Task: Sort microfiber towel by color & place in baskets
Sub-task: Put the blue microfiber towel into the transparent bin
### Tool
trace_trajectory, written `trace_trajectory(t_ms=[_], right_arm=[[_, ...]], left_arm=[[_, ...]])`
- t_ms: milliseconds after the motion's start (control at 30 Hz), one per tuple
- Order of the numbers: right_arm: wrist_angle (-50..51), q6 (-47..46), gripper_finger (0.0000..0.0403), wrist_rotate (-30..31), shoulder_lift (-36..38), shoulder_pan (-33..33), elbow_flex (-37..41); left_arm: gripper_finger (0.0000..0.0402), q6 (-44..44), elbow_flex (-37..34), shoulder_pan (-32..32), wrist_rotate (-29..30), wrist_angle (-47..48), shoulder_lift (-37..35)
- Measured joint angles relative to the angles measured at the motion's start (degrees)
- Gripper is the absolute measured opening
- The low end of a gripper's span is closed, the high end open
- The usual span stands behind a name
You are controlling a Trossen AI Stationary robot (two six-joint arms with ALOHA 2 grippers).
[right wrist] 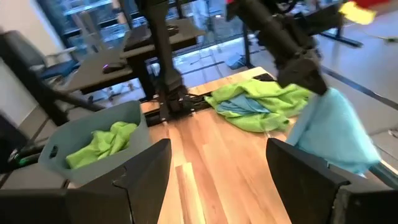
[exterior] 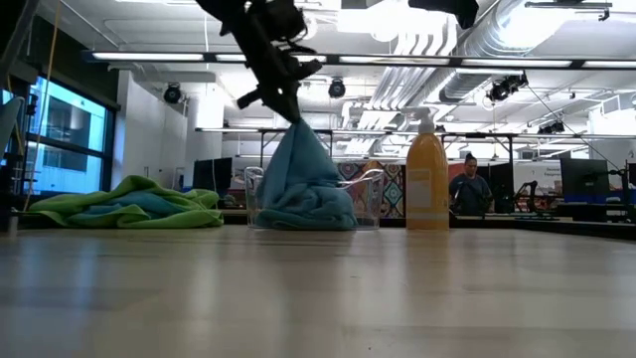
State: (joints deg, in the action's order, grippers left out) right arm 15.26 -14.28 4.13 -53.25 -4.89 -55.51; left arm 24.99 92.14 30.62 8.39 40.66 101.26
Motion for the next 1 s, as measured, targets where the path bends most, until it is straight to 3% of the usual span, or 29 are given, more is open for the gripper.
trace_trajectory(t_ms=[233, 433, 600, 1000], right_arm=[[1.44, -3.73, 0.0259, 3.35, 0.00, 0.00, 0.02], [3.00, -5.33, 0.0259, 3.33, 0.00, 0.00, 0.02], [3.04, -6.69, 0.0259, 3.33, 0.00, 0.00, 0.02], [2.99, -8.42, 0.0259, 4.30, -0.02, 0.00, 0.04]], left_arm=[[0.0000, 0.01, 10.56, 0.25, -2.49, 10.05, 11.33], [0.0000, 3.17, 17.46, 1.48, -8.57, 16.06, 20.59], [0.0000, 7.32, 18.13, 2.32, -13.23, 16.10, 24.26], [0.0000, 10.54, 18.16, 1.83, -12.99, 15.35, 28.63]])
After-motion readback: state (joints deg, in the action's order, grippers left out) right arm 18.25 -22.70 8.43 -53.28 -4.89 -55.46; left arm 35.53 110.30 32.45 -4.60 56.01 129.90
